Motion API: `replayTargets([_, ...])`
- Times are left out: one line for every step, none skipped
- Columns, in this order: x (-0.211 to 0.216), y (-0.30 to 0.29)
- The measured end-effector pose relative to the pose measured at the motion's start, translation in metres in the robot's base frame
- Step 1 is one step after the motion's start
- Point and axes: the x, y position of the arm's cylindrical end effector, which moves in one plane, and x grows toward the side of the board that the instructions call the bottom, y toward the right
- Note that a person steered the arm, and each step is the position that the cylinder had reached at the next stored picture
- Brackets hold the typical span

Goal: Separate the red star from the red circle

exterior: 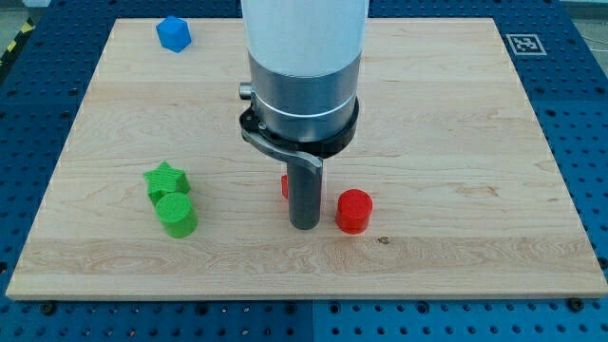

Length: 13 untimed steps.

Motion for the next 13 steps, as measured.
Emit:
replayTargets([0.004,-0.024])
replayTargets([-0.029,-0.008])
replayTargets([-0.033,0.035])
replayTargets([-0.038,0.051])
replayTargets([-0.038,0.03])
replayTargets([-0.038,-0.005])
replayTargets([-0.061,-0.022])
replayTargets([-0.078,0.034])
replayTargets([-0.071,0.053])
replayTargets([-0.063,0.082])
replayTargets([-0.069,0.121])
replayTargets([-0.059,0.154])
replayTargets([-0.087,0.167])
